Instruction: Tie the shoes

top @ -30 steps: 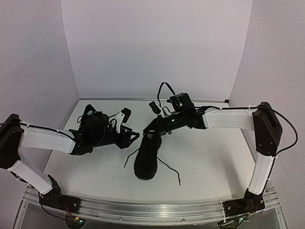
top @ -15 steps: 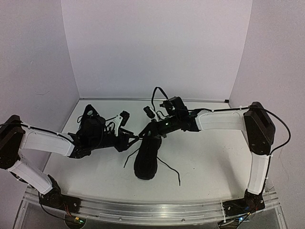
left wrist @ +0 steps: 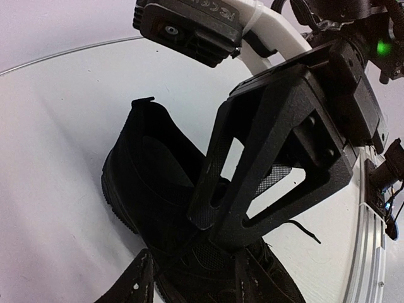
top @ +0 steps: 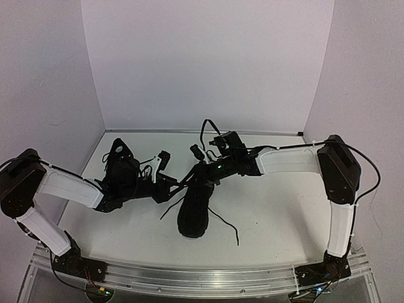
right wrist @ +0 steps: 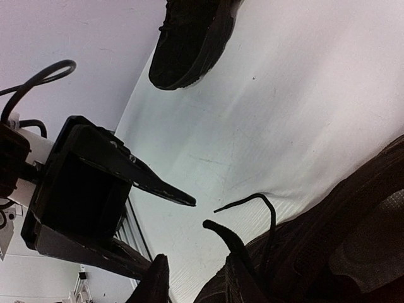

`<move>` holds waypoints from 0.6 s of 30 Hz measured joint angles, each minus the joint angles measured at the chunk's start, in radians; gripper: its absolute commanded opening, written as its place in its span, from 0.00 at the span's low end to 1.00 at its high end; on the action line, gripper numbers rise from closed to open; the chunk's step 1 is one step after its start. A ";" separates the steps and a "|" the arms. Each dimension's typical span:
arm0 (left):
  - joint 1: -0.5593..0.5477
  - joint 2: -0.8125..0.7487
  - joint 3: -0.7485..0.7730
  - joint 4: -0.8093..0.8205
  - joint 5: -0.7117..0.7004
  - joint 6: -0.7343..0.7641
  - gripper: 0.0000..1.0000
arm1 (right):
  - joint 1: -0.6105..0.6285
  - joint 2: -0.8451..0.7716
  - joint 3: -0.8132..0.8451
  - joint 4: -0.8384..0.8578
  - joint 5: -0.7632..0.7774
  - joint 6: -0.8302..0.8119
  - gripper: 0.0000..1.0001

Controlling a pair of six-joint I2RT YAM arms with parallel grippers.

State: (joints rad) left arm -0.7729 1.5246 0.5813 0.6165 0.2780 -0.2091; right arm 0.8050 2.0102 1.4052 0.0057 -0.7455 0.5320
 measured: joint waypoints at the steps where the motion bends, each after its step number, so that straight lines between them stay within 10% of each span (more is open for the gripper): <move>1: 0.001 0.006 -0.001 0.009 0.007 -0.003 0.45 | 0.000 0.000 0.000 0.001 0.000 0.000 0.30; 18: 0.003 0.161 0.006 0.177 0.049 -0.092 0.35 | 0.003 -0.039 0.001 0.002 -0.003 0.000 0.30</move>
State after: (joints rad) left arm -0.7700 1.6861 0.5872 0.7938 0.3274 -0.3009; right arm 0.8078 1.9711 1.4063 0.0074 -0.7483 0.5316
